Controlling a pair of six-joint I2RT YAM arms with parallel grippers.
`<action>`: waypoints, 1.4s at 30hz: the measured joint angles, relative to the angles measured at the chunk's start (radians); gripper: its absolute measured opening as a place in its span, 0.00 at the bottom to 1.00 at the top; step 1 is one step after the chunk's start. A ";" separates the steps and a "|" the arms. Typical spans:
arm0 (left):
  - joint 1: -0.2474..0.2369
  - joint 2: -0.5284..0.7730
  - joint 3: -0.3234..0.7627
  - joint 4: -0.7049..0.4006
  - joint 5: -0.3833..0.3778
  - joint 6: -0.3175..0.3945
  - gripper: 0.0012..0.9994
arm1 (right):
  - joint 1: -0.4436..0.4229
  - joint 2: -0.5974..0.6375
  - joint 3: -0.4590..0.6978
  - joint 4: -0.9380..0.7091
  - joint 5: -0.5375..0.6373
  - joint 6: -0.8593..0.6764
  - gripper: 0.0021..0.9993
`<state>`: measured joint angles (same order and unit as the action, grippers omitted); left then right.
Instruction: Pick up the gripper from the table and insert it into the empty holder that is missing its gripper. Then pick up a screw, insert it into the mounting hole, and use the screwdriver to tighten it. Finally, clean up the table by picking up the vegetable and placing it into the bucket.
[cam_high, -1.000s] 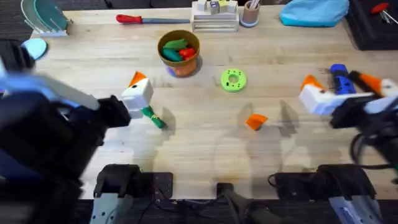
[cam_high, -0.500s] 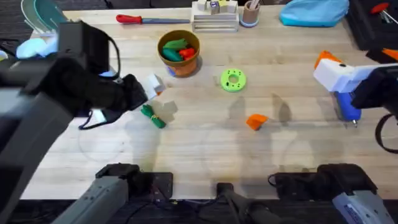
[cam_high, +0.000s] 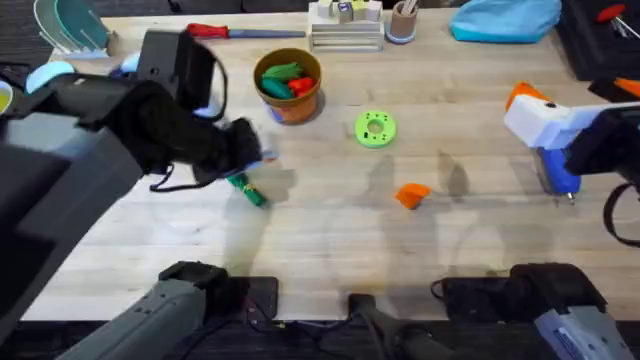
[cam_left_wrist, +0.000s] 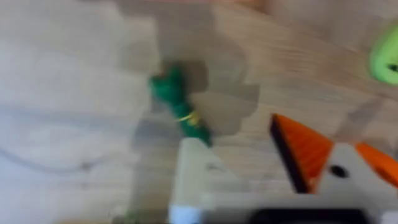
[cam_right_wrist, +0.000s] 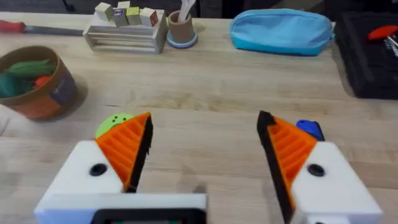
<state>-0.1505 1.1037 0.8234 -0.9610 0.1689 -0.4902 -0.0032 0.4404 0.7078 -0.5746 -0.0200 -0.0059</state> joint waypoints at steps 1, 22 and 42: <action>-0.033 -0.015 0.013 0.019 0.011 0.030 0.60 | 0.000 0.000 0.000 0.000 0.000 0.000 0.99; -0.375 -0.172 0.094 0.531 0.067 0.216 0.99 | 0.000 0.000 0.000 0.000 0.000 -0.002 0.99; -0.420 -0.301 -0.335 1.192 0.044 0.513 0.99 | 0.000 0.000 0.000 0.000 0.000 -0.002 0.99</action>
<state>-0.5701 0.8030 0.4889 0.2310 0.2134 0.0227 -0.0032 0.4404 0.7078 -0.5751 -0.0200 -0.0082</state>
